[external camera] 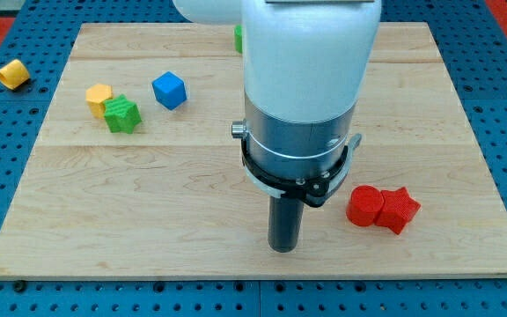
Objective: Move the arm towards the center of the board
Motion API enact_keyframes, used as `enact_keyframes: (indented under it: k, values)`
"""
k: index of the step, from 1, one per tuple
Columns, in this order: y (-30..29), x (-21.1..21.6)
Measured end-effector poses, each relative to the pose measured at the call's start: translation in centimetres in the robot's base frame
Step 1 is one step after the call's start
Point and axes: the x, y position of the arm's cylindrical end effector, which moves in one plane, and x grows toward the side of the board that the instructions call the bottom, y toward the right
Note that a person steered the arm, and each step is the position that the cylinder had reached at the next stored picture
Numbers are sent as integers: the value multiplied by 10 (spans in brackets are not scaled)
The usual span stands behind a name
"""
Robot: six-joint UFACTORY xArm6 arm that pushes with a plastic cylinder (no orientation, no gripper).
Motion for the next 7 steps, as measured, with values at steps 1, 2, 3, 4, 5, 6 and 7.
enact_keyframes:
  k: [1, 2, 3, 4, 5, 6, 7]
  values:
    - [-1, 0]
    - [-1, 0]
    - [-2, -31]
    - [-8, -76]
    - [-7, -136]
    - [-12, -171]
    - [-12, -197]
